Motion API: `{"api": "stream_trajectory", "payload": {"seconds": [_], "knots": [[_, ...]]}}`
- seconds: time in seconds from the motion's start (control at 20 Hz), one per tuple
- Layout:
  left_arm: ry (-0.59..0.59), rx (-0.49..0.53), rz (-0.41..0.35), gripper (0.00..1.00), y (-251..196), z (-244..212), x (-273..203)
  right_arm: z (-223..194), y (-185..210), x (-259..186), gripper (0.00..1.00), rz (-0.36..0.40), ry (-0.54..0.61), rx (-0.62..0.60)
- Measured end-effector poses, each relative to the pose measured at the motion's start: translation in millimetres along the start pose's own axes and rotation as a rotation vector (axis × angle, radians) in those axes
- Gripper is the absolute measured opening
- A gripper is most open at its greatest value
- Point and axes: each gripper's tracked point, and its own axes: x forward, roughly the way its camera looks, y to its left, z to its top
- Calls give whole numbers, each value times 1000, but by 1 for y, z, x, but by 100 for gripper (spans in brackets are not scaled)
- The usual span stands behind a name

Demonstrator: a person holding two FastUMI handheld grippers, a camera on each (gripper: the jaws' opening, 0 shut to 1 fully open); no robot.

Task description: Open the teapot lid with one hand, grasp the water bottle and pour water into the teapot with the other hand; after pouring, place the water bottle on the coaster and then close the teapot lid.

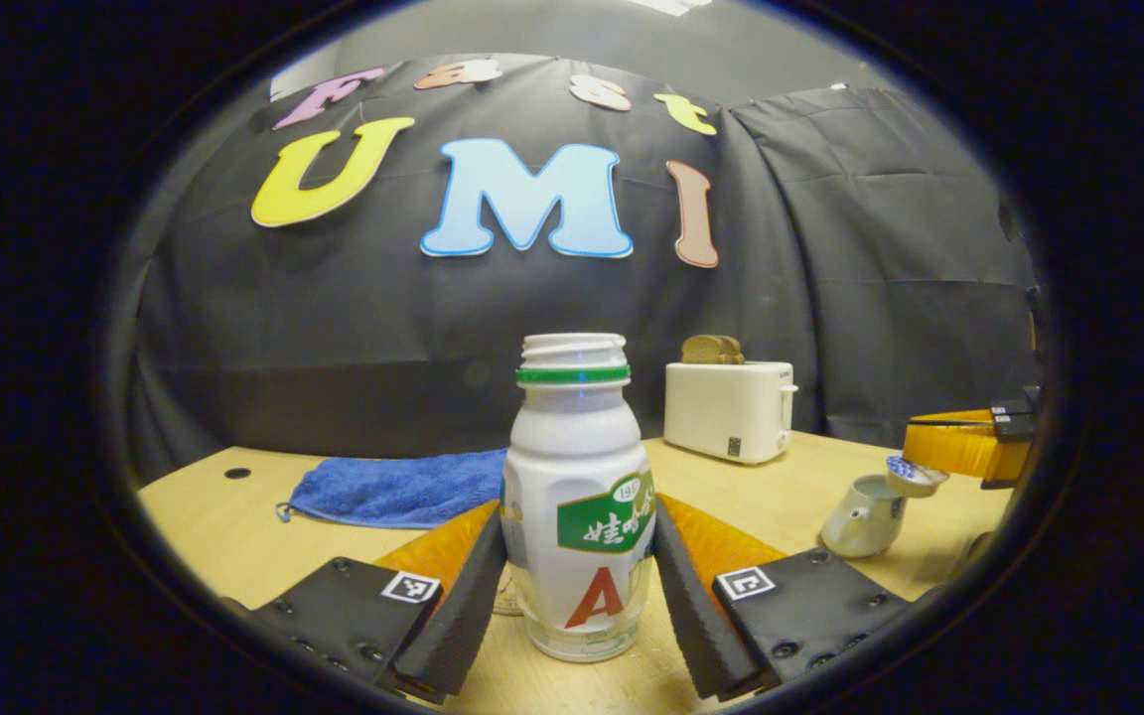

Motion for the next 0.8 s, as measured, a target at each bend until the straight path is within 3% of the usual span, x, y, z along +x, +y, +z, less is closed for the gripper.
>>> {"api": "stream_trajectory", "payload": {"seconds": [0.15, 0.3, 0.35, 0.45, 0.6, 0.75, 0.8], "knots": [[5, 1, 25, 86, 1, 1, -10, 5, -2, -8, 18, -1, -19, 5], [1, 13, 23, 75, -4, 6, -20, 13, -1, -26, 18, 9, -42, -7], [-6, 16, 21, 77, -6, 9, -25, 16, -1, -35, 1, 15, -50, -9], [-10, 34, 15, 81, -14, 15, -32, 22, 2, -59, 1, 35, -71, -17], [-13, 152, 35, 81, -24, 20, -42, 23, 8, -96, 1, 56, -90, -44], [-9, 252, 9, 79, -42, 19, -43, 19, 17, -129, 1, 80, -105, -68], [-2, 283, 1, 74, -46, 17, -43, 20, 19, -139, 1, 82, -115, -76]]}}
